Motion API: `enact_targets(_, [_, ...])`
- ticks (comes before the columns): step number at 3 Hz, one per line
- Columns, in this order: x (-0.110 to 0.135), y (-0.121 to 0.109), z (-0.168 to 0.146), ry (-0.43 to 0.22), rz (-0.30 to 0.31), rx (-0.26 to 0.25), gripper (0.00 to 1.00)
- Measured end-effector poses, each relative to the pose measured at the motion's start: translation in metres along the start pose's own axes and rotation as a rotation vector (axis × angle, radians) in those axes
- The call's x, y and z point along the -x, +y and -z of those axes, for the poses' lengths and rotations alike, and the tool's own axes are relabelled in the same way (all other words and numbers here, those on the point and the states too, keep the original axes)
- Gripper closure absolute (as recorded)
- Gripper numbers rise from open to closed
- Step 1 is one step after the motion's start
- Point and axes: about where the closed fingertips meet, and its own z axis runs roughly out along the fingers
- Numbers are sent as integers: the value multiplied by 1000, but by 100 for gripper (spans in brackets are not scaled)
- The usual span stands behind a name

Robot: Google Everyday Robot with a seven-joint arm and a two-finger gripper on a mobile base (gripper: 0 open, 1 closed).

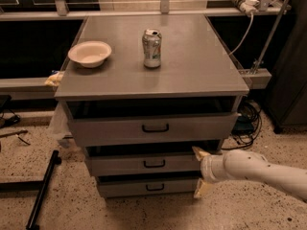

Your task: Open middle drawer

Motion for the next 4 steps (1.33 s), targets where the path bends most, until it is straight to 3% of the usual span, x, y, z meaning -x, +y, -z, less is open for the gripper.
enact_targets(4, [-7,-27,-70,-6,40,87,0])
